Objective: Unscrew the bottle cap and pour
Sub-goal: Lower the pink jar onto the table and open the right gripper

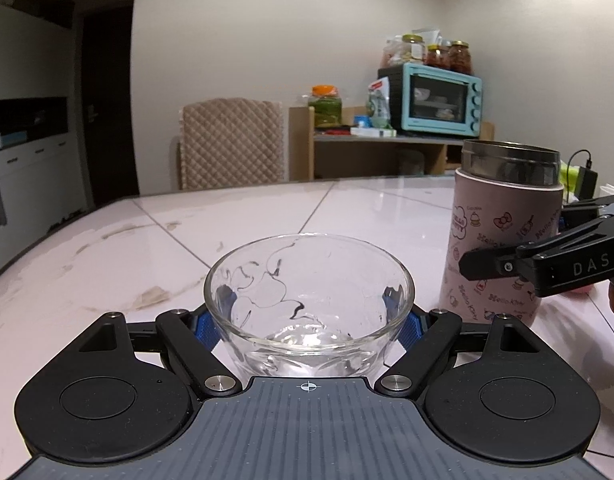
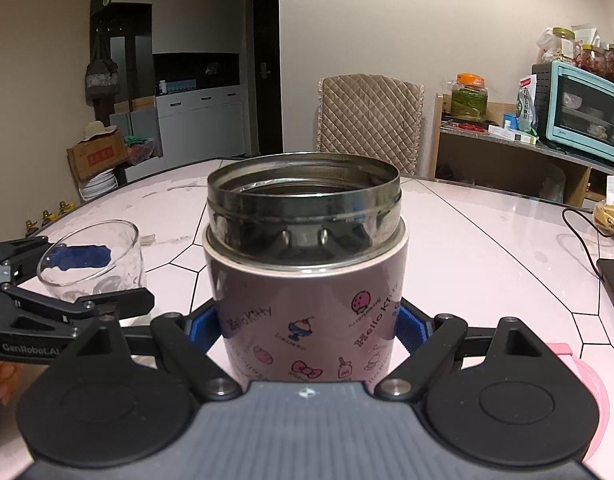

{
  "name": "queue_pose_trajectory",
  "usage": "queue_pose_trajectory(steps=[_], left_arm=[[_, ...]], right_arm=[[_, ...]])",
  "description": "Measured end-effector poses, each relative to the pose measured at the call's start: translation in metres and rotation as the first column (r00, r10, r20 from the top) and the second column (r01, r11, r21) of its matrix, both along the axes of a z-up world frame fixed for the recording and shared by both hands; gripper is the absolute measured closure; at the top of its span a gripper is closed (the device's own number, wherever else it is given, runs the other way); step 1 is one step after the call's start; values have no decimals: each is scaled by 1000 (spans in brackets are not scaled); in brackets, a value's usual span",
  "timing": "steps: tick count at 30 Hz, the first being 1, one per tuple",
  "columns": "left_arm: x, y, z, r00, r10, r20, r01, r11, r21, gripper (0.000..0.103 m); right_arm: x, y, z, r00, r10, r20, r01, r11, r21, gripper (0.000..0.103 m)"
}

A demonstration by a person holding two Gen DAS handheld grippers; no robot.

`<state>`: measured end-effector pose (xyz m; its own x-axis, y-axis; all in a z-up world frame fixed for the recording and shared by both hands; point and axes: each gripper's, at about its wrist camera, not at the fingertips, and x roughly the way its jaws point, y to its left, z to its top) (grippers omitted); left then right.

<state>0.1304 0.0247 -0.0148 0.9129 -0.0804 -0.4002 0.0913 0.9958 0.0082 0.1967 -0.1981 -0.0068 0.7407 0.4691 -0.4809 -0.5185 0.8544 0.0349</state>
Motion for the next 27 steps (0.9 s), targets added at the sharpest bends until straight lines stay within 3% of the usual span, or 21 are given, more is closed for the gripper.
queue_pose_trajectory(steps=[27], left_arm=[[-3, -14, -1, 992, 126, -1, -126, 992, 5, 17]], right_arm=[[-3, -5, -9, 1000, -5, -8, 5, 1000, 11, 15]])
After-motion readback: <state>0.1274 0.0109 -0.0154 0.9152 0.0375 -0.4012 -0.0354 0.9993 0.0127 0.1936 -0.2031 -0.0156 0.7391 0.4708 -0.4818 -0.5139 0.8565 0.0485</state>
